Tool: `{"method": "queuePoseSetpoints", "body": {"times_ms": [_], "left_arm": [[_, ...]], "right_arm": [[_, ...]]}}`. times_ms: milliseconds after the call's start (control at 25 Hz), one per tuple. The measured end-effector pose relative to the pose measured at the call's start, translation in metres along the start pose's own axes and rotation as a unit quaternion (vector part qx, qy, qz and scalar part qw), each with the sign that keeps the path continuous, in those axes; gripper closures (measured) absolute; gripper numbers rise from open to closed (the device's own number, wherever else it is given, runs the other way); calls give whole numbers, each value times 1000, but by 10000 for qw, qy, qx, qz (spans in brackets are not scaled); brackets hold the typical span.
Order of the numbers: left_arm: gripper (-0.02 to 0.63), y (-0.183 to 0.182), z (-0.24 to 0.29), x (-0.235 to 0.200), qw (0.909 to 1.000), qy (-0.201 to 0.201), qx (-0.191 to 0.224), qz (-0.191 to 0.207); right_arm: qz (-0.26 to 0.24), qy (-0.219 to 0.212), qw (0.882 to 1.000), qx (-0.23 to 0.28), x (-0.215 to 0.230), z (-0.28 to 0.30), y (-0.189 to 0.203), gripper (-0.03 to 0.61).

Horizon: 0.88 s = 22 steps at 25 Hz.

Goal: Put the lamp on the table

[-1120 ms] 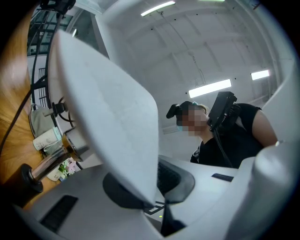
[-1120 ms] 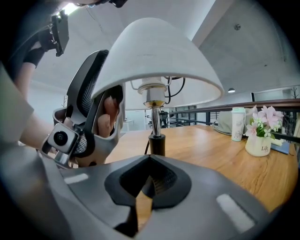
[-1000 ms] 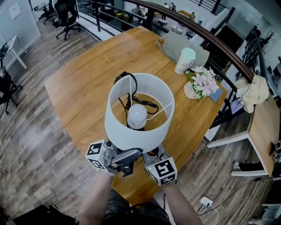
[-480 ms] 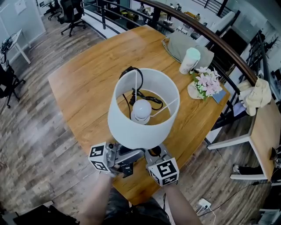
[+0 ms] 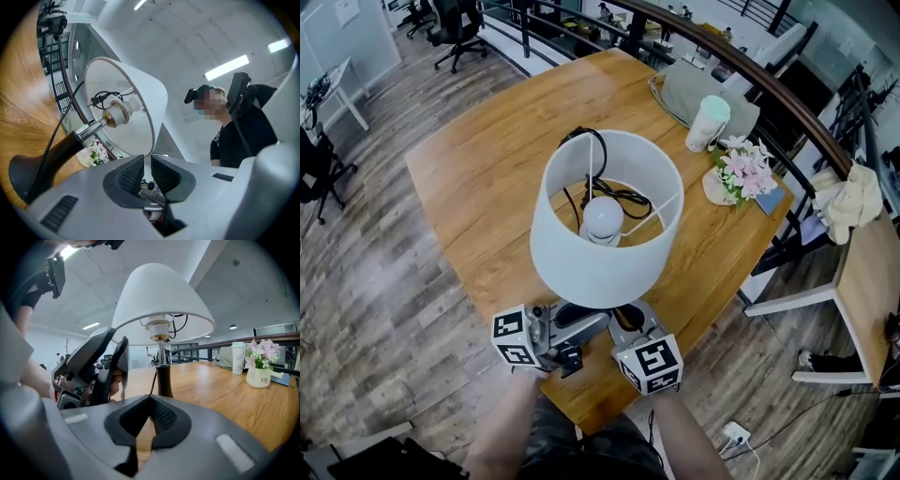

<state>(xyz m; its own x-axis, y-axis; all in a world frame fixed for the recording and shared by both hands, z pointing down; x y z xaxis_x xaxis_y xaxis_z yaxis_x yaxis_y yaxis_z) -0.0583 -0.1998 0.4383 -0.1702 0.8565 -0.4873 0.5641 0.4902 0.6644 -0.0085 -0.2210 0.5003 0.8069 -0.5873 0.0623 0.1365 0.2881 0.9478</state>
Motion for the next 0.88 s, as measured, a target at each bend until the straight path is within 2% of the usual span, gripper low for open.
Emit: {"method": "queuePoseSetpoints", "body": {"times_ms": [480,680,880], "left_arm": [[617,18,-16,3,9946,-971,-254,277],[617,20,-21,7,9839,-1582,-526,646],[617,20,-25,7,9679,-2171,-775,999]], "right_arm": [[-90,-105,9998,148,-9,-17,-1,571],[-142,-128,9995,248,-13,-28,-5,571],[-214,-171,9989,378,-13,-38,-13,571]]}}
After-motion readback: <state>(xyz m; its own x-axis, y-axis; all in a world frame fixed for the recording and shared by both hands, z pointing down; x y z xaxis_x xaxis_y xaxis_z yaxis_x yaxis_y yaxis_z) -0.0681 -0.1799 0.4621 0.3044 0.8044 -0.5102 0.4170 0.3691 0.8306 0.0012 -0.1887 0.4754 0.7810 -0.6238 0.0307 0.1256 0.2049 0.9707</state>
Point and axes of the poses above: the fingertips, and each gripper's own axes: z forward along the fingers, x to its right, y out of its underside, the point moved 3 cm from there along -z, backward along the fingers, and after that the axes turned 8 degrees about y, right-handed, at the moved point
